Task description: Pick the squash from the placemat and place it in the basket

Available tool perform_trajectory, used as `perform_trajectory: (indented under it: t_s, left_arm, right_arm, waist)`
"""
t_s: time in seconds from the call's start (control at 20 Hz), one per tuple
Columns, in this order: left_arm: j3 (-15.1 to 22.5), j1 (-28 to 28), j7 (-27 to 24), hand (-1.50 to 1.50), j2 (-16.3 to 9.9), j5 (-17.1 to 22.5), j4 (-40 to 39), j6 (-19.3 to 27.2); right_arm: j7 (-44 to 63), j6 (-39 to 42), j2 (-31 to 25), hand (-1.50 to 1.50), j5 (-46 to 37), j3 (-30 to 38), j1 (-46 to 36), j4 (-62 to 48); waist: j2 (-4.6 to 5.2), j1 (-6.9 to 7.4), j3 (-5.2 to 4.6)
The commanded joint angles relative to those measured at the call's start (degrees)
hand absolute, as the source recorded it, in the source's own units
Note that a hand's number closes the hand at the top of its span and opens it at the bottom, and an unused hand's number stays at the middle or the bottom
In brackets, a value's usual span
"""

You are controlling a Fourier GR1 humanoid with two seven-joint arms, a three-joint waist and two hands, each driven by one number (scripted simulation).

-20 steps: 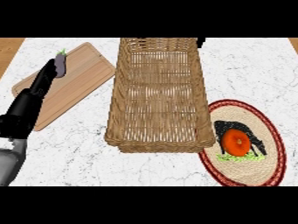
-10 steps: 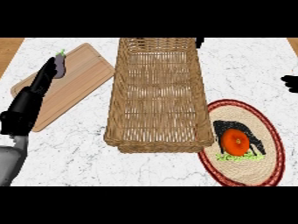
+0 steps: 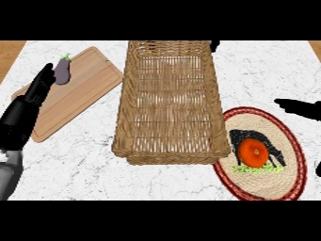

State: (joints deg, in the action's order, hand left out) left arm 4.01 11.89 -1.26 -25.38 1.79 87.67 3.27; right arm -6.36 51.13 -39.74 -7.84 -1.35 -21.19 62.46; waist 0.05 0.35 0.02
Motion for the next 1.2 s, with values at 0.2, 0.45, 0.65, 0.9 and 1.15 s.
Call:
perform_trajectory:
  t_s: [0.2,0.45,0.65,0.9,1.15]
  left_arm:
    - [-2.8,-2.4,-1.6,0.0,2.4,-3.4,0.0,-1.8]
    - [-4.2,-0.7,3.4,0.0,2.6,-2.7,2.6,-4.3]
    - [-5.1,-2.9,-0.8,0.0,4.6,-5.4,1.7,-5.0]
    - [-5.4,-1.5,3.6,0.0,7.1,-6.7,4.4,-4.9]
    - [-9.4,-0.8,-3.7,0.0,5.6,-5.6,-2.4,-8.2]
  right_arm:
    - [0.2,-3.7,5.9,-1.5,-5.2,1.0,2.9,1.7]
    - [-6.1,-7.5,8.1,-1.5,-10.8,-0.4,4.6,-1.6]
    - [-5.8,-7.8,10.0,-1.5,-13.0,0.9,2.1,-2.5]
    - [-6.0,-8.2,10.9,-1.5,-14.1,2.6,4.7,-0.7]
    - [-3.3,-9.7,15.3,-1.5,-14.9,2.6,2.6,-1.6]
  waist:
    - [-0.1,-0.34,-0.03]
    - [-0.09,-0.22,-0.01]
    - [-0.06,-0.16,-0.02]
    - [-0.1,-0.29,-0.02]
    - [-0.05,-0.33,-0.04]
